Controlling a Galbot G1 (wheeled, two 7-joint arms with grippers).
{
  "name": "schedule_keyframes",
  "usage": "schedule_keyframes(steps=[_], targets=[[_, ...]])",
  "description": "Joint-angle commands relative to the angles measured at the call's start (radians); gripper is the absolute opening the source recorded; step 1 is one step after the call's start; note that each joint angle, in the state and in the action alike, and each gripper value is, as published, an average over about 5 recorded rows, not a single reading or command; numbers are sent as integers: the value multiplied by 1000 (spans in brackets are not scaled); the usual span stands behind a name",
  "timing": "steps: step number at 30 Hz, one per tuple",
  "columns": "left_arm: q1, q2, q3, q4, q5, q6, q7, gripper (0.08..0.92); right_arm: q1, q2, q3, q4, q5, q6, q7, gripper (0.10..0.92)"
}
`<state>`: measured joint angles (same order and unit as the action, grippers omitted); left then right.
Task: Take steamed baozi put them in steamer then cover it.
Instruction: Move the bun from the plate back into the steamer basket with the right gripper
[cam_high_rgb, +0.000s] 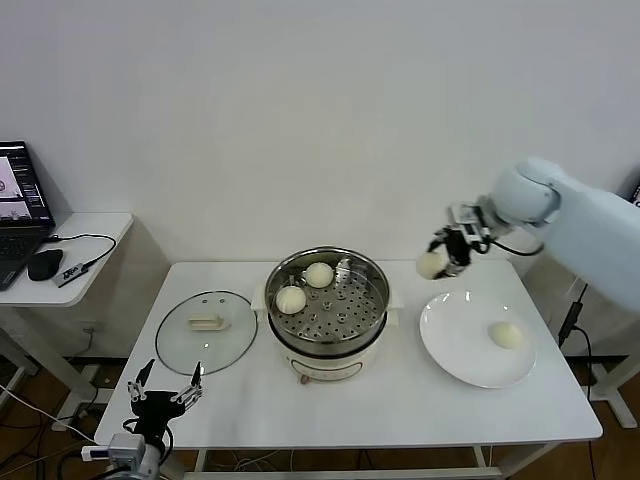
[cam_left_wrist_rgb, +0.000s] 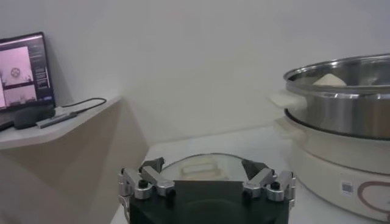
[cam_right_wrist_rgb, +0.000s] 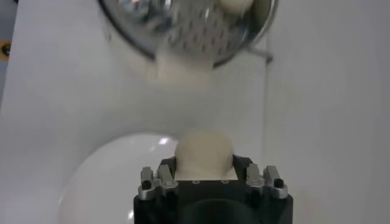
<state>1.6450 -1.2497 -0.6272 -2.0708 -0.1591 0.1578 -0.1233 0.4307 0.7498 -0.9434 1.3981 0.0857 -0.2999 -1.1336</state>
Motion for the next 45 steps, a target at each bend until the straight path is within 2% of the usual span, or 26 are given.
schedule_keyframes(steps=[1, 8, 22, 34, 45], targets=[[-2, -1, -5, 0, 0, 1, -1, 823, 132, 236, -147, 5, 96, 0, 45, 594], [-7, -15, -13, 3, -2, 0, -2, 823, 74, 336, -215, 4, 67, 92, 97, 594], [-10, -43, -23, 0, -2, -5, -4, 823, 69, 437, -336, -4, -68, 347, 133, 594], [-11, -58, -20, -2, 1, -6, -5, 823, 51, 430, -366, 5, -180, 487, 127, 600], [-14, -65, -11, 1, 7, -7, -5, 823, 41, 406, -363, 24, -185, 518, 121, 602]])
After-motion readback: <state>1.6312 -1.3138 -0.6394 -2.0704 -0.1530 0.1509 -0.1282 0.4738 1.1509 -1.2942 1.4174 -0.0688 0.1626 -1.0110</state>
